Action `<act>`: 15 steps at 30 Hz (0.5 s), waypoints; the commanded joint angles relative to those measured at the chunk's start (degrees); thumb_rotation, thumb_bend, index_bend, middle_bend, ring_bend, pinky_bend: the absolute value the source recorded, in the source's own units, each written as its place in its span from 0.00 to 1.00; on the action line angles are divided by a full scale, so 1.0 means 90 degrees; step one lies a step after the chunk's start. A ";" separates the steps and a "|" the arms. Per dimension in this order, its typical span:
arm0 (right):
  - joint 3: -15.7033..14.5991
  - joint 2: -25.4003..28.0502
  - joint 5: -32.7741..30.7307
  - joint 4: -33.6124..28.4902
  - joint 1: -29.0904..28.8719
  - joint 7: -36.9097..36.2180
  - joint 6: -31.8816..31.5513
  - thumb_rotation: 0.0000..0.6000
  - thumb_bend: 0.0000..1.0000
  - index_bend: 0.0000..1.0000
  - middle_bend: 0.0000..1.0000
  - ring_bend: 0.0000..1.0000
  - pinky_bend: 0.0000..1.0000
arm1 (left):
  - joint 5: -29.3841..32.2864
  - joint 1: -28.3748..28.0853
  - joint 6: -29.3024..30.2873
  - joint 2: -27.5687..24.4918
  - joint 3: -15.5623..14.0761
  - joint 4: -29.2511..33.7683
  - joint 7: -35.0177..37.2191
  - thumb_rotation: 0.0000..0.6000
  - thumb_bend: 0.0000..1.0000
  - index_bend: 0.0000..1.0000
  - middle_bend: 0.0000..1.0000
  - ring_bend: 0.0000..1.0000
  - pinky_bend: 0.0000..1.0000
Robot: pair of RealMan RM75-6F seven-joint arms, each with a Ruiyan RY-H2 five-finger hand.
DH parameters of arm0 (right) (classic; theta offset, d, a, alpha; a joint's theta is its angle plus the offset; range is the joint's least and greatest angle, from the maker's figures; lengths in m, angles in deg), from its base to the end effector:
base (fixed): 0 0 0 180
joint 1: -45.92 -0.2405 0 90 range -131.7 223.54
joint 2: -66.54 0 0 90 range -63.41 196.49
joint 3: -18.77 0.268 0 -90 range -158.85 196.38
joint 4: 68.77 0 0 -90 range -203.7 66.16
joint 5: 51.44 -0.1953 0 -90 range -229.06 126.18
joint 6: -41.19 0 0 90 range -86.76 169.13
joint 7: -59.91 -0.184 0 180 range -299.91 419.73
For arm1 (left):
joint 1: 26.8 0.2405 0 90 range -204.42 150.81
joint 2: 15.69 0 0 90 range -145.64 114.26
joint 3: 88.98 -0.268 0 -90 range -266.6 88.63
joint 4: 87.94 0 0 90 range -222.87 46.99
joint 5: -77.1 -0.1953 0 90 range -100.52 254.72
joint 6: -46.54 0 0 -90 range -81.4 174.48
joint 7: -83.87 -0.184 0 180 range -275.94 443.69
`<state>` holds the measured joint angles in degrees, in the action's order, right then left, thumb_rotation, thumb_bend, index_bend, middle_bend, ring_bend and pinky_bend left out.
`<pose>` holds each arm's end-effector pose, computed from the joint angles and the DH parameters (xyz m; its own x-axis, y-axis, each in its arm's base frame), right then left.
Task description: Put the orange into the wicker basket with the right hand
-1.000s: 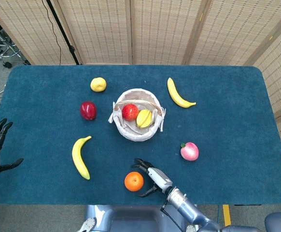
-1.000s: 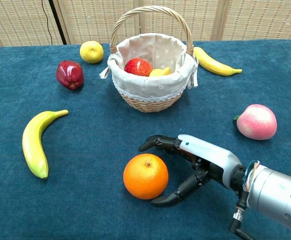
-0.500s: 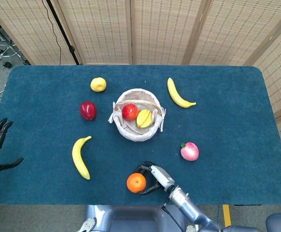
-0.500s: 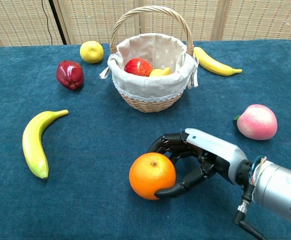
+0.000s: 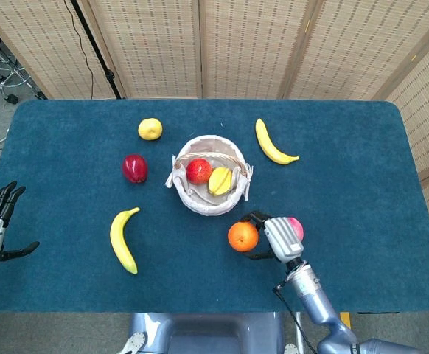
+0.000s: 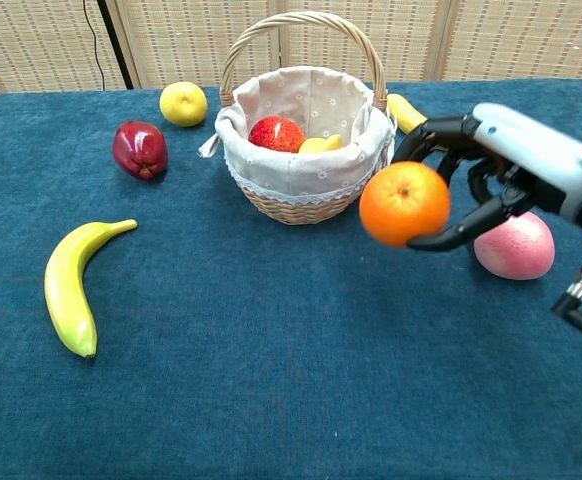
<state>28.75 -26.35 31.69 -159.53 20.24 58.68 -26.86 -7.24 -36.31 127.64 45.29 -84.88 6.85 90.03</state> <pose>-0.1538 -0.3099 -0.0045 -0.0272 -0.2376 0.9710 -0.9417 -0.3198 -0.1046 -0.2989 0.2493 0.1856 0.3036 0.0230 0.9525 0.9516 -0.0572 -0.3020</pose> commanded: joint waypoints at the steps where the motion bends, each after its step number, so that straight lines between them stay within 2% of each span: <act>1: 0.0314 0.0464 -0.0093 -0.0541 -0.0013 0.0331 -0.0141 1.00 0.37 0.82 0.61 0.67 0.76 | 0.0006 -0.0028 -0.0056 0.0026 -0.0013 0.0003 -0.0043 1.00 0.11 0.00 0.00 0.00 0.00; 7: 0.0658 0.0874 -0.0589 -0.1103 -0.0132 0.0731 -0.0048 1.00 0.36 0.82 0.61 0.67 0.76 | 0.0026 -0.0061 -0.0121 0.0055 -0.0022 0.0005 -0.0085 1.00 0.11 0.00 0.00 0.00 0.00; 15: 0.1092 0.0822 -0.1264 -0.0832 -0.0566 0.0737 0.0344 1.00 0.37 0.82 0.61 0.67 0.76 | 0.0032 -0.0073 -0.0140 0.0063 -0.0028 -0.0005 -0.0088 1.00 0.11 0.00 0.00 0.00 0.00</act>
<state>37.62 -18.47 21.52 -167.91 16.16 65.21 -24.51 -7.03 -36.94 126.45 45.84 -85.14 6.86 89.23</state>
